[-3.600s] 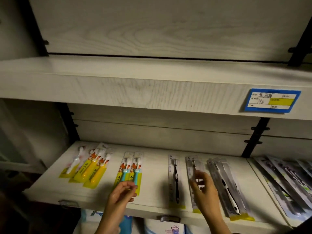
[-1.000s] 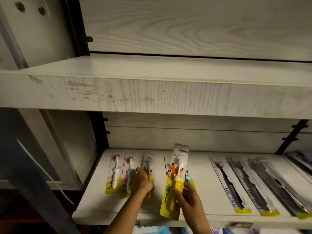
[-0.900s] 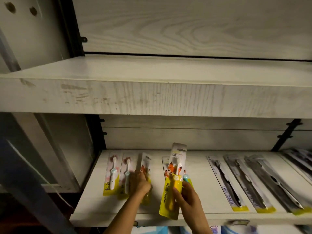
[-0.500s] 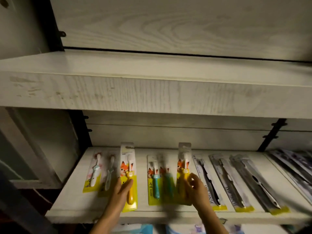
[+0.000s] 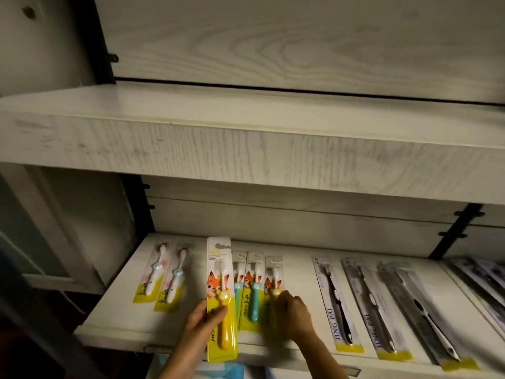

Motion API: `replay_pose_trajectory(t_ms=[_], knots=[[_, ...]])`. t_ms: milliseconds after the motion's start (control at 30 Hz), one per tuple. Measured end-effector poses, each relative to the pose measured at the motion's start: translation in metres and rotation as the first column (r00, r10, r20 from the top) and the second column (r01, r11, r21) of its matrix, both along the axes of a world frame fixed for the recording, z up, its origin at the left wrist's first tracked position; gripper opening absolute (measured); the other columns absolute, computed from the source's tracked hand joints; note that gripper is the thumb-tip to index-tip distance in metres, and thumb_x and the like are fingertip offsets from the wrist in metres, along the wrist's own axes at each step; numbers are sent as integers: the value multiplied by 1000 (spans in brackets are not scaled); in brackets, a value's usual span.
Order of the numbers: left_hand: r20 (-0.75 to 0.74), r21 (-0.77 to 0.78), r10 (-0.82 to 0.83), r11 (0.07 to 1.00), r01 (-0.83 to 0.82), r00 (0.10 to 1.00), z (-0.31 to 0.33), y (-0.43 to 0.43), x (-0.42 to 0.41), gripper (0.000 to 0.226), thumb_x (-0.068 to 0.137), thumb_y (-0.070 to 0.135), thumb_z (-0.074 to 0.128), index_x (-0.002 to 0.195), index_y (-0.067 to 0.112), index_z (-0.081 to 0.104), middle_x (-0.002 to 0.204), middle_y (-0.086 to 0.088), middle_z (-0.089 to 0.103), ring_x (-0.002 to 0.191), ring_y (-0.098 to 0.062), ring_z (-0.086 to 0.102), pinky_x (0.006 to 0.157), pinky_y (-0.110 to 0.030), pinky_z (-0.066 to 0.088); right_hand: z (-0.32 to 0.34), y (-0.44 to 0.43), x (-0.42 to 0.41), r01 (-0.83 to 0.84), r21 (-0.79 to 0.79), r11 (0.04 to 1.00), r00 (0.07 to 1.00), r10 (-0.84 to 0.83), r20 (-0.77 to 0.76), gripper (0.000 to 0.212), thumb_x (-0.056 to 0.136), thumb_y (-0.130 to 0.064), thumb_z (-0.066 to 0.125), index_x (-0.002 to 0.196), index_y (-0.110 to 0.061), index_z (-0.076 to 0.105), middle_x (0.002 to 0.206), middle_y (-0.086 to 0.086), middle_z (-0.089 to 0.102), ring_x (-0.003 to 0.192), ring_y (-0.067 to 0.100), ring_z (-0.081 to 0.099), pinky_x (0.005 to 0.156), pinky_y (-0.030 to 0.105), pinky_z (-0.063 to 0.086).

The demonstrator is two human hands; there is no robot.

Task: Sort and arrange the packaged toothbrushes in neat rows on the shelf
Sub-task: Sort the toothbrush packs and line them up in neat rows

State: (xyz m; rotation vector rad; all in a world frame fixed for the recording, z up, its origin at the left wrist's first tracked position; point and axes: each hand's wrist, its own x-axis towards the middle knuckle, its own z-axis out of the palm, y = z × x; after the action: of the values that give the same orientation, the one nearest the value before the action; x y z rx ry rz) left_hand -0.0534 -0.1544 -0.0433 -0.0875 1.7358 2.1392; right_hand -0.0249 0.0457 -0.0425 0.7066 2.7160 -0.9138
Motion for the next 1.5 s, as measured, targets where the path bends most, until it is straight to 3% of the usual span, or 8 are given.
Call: replay_pose_trajectory(t_ms=[233,400,533,733,1000,1233,1333,1500], knots=[[-23,3,-89,996,89,996,19,9,2,17,77,1,69,93,7,69,87,-8,74,84,-18,67,66,-20,48,8,-25,4,88,-92,992,986,-100,-134,33,99,-32,41,128,-19,46,129,7,38,108,22,58,93,30,46],[-73,-22,-133,991,132,988,33,23,3,16,79,4,66,94,6,71,92,-9,74,84,-14,69,66,-13,50,36,-41,45,-52,-565,824,935,-159,-318,28,88,-46,53,112,-33,57,100,-6,67,81,-1,61,70,10,46],[-34,-52,-149,988,147,988,37,39,11,21,76,14,71,97,11,70,93,-5,74,86,-13,68,66,-15,49,26,-46,58,-98,-509,855,919,-118,-375,34,80,-30,71,111,-29,56,72,-3,67,50,0,51,56,11,41],[-87,-210,-110,974,90,990,36,30,4,10,87,20,61,91,13,66,82,1,66,76,-9,56,58,-10,42,9,-8,33,75,-418,905,960,-178,-214,24,88,-30,62,109,-21,52,98,7,68,84,20,69,80,39,56],[-76,-320,-80,946,51,994,8,6,-4,7,89,18,59,84,17,63,82,-5,63,81,-18,56,64,-25,40,-11,-10,18,103,-106,989,994,-105,-16,39,92,-39,52,122,-15,52,122,7,58,110,22,57,93,30,44],[-103,-439,-64,899,12,993,-16,4,-15,9,87,13,62,81,20,61,92,-9,66,86,-21,60,71,-30,46,-12,-14,23,63,-41,997,998,-62,7,50,90,-49,49,129,-18,43,126,4,43,109,21,55,94,32,45],[-226,-611,-102,789,-60,969,-23,9,-25,12,84,19,66,90,15,57,101,-9,63,97,-24,58,86,-36,49,-10,-12,23,54,-30,998,999,-53,7,49,91,-51,48,130,-21,42,127,3,41,109,20,55,93,32,46],[-205,-930,-306,357,-88,930,-17,21,-35,65,76,43,69,123,9,40,129,-9,46,124,-23,38,102,-29,31,-8,-6,24,103,-11,995,994,-103,-33,60,90,-59,41,138,-24,32,139,1,31,116,19,52,92,32,47]])
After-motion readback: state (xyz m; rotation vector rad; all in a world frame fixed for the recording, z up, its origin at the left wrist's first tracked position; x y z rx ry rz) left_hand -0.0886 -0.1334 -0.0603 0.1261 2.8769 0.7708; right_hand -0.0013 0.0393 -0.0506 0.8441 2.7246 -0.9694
